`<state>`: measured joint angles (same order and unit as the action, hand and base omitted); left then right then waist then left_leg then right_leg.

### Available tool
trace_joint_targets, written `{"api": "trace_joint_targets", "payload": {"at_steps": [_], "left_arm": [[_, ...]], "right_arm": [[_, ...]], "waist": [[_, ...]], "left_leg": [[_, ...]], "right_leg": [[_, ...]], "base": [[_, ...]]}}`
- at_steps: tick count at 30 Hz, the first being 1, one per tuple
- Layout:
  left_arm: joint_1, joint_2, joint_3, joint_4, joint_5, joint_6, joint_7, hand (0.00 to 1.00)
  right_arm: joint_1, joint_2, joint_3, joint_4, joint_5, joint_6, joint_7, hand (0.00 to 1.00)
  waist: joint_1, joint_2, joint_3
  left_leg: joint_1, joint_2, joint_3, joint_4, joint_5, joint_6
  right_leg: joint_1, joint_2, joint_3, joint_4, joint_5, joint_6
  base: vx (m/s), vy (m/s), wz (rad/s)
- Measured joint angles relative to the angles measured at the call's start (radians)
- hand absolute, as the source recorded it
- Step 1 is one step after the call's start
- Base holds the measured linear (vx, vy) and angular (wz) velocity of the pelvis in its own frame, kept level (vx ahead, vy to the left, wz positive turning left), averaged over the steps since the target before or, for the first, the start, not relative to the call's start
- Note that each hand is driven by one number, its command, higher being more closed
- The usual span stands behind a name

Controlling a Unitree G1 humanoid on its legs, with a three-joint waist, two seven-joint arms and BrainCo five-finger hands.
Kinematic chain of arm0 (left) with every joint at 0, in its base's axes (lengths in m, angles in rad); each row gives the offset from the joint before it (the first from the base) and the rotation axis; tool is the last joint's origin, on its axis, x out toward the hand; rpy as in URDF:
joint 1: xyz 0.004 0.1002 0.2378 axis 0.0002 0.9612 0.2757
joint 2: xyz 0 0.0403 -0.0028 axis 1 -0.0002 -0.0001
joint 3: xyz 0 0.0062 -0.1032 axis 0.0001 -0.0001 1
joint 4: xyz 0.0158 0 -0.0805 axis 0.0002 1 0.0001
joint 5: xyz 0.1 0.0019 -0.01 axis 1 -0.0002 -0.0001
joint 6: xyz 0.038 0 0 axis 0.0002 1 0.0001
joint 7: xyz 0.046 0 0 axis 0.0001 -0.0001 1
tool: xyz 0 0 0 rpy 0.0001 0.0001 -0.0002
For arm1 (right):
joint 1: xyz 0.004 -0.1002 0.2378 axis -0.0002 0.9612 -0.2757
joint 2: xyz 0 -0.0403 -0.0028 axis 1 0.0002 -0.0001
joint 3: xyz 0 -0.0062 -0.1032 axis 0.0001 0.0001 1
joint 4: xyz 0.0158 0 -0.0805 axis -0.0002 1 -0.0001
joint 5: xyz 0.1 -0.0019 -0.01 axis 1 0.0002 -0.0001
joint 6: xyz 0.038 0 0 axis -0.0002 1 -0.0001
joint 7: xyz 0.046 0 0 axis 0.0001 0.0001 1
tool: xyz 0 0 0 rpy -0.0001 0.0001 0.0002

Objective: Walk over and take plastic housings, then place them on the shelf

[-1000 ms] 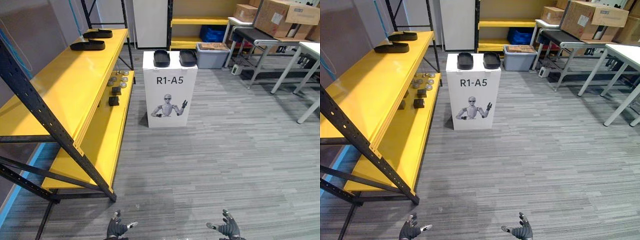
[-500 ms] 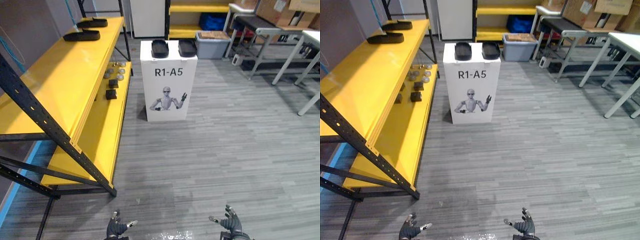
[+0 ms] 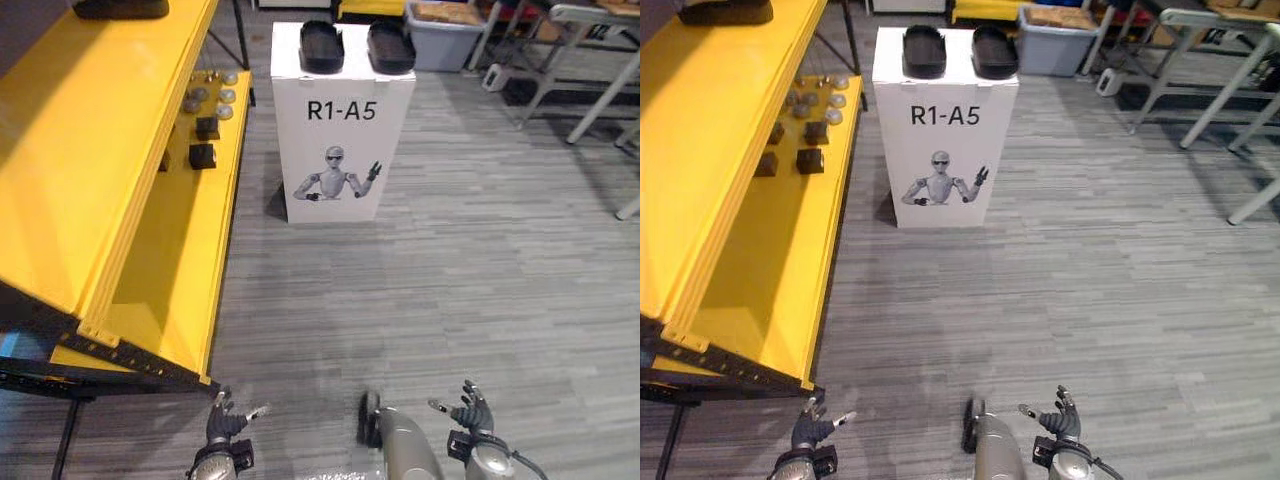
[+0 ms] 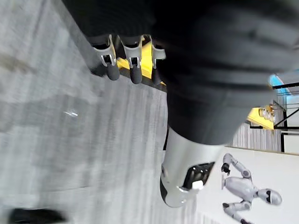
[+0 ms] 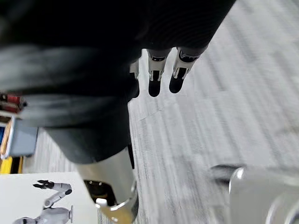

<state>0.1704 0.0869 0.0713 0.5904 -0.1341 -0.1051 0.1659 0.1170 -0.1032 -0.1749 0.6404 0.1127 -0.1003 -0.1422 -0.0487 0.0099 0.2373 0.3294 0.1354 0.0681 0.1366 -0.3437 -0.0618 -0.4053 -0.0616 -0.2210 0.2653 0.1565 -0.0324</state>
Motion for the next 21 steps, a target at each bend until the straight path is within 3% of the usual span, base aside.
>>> {"api": "trace_joint_targets", "payload": {"at_steps": [1, 2, 3, 4, 5, 6, 7, 9, 12, 13, 14, 15, 16, 17, 18, 19, 20, 21], "left_arm": [[-0.030, -0.020, -0.001, 0.019, 0.002, -0.001, 0.000, 0.00], [-0.039, -0.024, -0.001, 0.020, 0.002, 0.000, 0.001, 0.00], [-0.044, -0.030, -0.001, 0.020, 0.003, 0.000, 0.001, 0.00], [-0.044, -0.042, 0.001, 0.022, 0.002, 0.000, 0.001, 0.00], [-0.043, -0.048, 0.001, 0.026, 0.002, 0.000, 0.001, 0.00], [-0.031, -0.057, 0.001, 0.025, 0.002, -0.001, -0.001, 0.00], [-0.020, -0.059, 0.003, 0.019, 0.002, -0.001, -0.001, 0.00], [-0.008, -0.067, 0.002, 0.015, 0.002, 0.000, -0.002, 0.00], [0.001, -0.072, -0.002, 0.012, 0.003, 0.003, -0.005, 0.00], [0.024, -0.072, -0.002, 0.004, 0.003, 0.003, -0.005, 0.00], [0.030, -0.075, -0.001, 0.000, 0.003, 0.005, -0.005, 0.00], [0.042, -0.081, 0.000, -0.013, 0.004, 0.005, -0.004, 0.00], [0.045, -0.082, 0.001, -0.017, 0.004, 0.006, -0.004, 0.00], [0.045, -0.082, 0.001, -0.017, 0.004, 0.006, -0.004, 0.00], [0.045, -0.080, 0.007, -0.020, 0.009, 0.007, -0.005, 0.00], [0.031, -0.074, 0.008, -0.020, 0.011, 0.008, -0.005, 0.00], [0.030, -0.076, 0.006, -0.017, 0.011, 0.008, -0.004, 0.00], [0.032, -0.072, 0.000, -0.014, 0.010, 0.008, -0.003, 0.00]], "right_arm": [[-0.037, -0.019, 0.000, 0.004, 0.000, 0.002, -0.005, 0.00], [-0.051, -0.019, 0.000, -0.001, -0.001, 0.001, -0.005, 0.00], [-0.064, -0.017, 0.001, -0.002, -0.001, 0.000, -0.004, 0.00], [-0.065, -0.018, 0.006, -0.002, -0.001, 0.001, -0.004, 0.00], [-0.062, -0.021, 0.016, -0.002, 0.000, 0.000, -0.006, 0.00], [-0.054, -0.013, 0.034, -0.004, 0.000, 0.000, -0.008, 0.00], [-0.042, 0.001, 0.040, -0.026, 0.001, 0.000, -0.015, 0.00], [-0.032, 0.022, 0.039, -0.056, 0.007, -0.002, -0.024, 0.00], [-0.046, 0.020, 0.038, -0.035, 0.020, -0.002, -0.026, 0.00], [-0.041, 0.020, 0.039, -0.033, 0.021, -0.001, -0.026, 0.00], [-0.036, 0.021, 0.033, -0.031, 0.021, -0.001, -0.026, 0.00], [-0.030, 0.021, 0.020, -0.030, 0.022, -0.001, -0.027, 0.00], [-0.030, 0.019, 0.016, -0.014, 0.022, 0.000, -0.032, 0.00], [-0.032, 0.022, 0.020, -0.008, 0.021, -0.001, -0.032, 0.00], [-0.032, 0.028, 0.021, 0.000, 0.021, 0.000, -0.032, 0.00], [-0.032, 0.027, 0.019, 0.004, 0.020, 0.000, -0.032, 0.00], [-0.037, 0.027, 0.020, 0.023, 0.019, 0.000, -0.032, 0.00], [-0.039, 0.032, 0.020, 0.029, 0.018, 0.000, -0.031, 0.00]], "waist": [[0.004, 0.045, 0.017], [0.004, 0.045, 0.019], [0.004, 0.045, 0.019], [0.003, 0.049, 0.022], [0.005, 0.055, 0.027], [0.008, 0.062, 0.032], [0.024, 0.059, 0.037], [0.056, 0.039, 0.046], [0.093, 0.030, 0.055], [0.101, 0.028, 0.059], [0.103, 0.026, 0.060], [0.109, 0.030, 0.054], [0.128, 0.029, 0.050], [0.131, 0.023, 0.046], [0.128, -0.001, 0.038], [0.117, -0.012, 0.032], [0.119, -0.013, 0.033], [0.119, -0.016, 0.034]], "left_leg": [[-0.010, 0.046, -0.006, 0.060, 0.032, -0.060], [-0.030, 0.048, -0.010, 0.103, 0.068, -0.072], [-0.060, 0.047, -0.013, 0.178, 0.132, -0.068], [-0.120, 0.061, -0.011, 0.359, 0.249, -0.055], [-0.161, 0.083, -0.013, 0.480, 0.330, -0.057], [-0.263, 0.135, -0.001, 0.745, 0.361, -0.057], [-0.352, 0.166, 0.036, 0.949, 0.298, -0.041], [-0.486, 0.154, 0.079, 1.022, 0.221, -0.014], [-0.635, 0.074, 0.144, 0.786, 0.149, -0.007], [-0.660, 0.013, 0.155, 0.559, 0.155, -0.003], [-0.656, -0.017, 0.150, 0.452, 0.168, 0.003], [-0.648, -0.055, 0.140, 0.270, 0.207, -0.004], [-0.628, -0.095, 0.109, 0.155, 0.349, 0.034], [-0.617, -0.115, 0.101, 0.152, 0.384, 0.076], [-0.621, -0.137, 0.099, 0.171, 0.372, 0.116], [-0.620, -0.155, 0.105, 0.201, 0.322, 0.138], [-0.573, -0.158, 0.127, 0.204, 0.284, 0.144], [-0.536, -0.162, 0.134, 0.201, 0.264, 0.146]], "right_leg": [[-0.020, 0.025, -0.028, 0.096, -0.067, -0.047], [-0.026, 0.026, -0.031, 0.122, -0.098, -0.047], [-0.011, 0.032, -0.036, 0.140, -0.137, -0.050], [0.059, 0.046, -0.037, 0.111, -0.177, -0.058], [0.119, 0.058, -0.033, 0.065, -0.182, -0.058], [0.249, 0.102, -0.033, -0.039, -0.181, -0.062], [0.360, 0.132, -0.017, -0.112, -0.190, -0.077], [0.486, 0.148, 0.015, -0.201, -0.205, -0.093], [0.581, 0.141, 0.062, -0.256, -0.234, -0.079], [0.638, 0.129, 0.082, -0.260, -0.274, -0.069], [0.652, 0.123, 0.090, -0.261, -0.289, -0.062], [0.672, 0.118, 0.103, -0.265, -0.315, -0.051], [0.711, 0.108, 0.142, -0.276, -0.349, -0.030], [0.722, 0.095, 0.155, -0.272, -0.367, -0.022], [0.717, 0.068, 0.158, -0.245, -0.395, -0.010], [0.690, 0.041, 0.156, -0.149, -0.423, 0.022], [0.627, 0.020, 0.177, 0.057, -0.447, 0.063], [0.586, 0.011, 0.181, 0.188, -0.442, 0.076]], "base": [[0.75, -0.307, 0.15], [0.72, -0.294, -0.11], [0.69, -0.309, -0.04], [0.67, -0.296, 0.00], [0.65, -0.255, 0.02], [0.62, -0.226, -0.09], [0.60, -0.209, -0.18], [0.54, -0.154, -0.39], [0.56, -0.058, -0.47], [0.44, 0.023, -0.39], [0.55, 0.067, -0.36], [0.58, 0.118, -0.55], [0.71, 0.146, -0.62], [0.76, 0.150, -0.55], [0.65, 0.111, -0.11], [0.74, 0.138, -0.20], [0.48, 0.091, -0.25], [0.45, 0.109, -0.41]]}}
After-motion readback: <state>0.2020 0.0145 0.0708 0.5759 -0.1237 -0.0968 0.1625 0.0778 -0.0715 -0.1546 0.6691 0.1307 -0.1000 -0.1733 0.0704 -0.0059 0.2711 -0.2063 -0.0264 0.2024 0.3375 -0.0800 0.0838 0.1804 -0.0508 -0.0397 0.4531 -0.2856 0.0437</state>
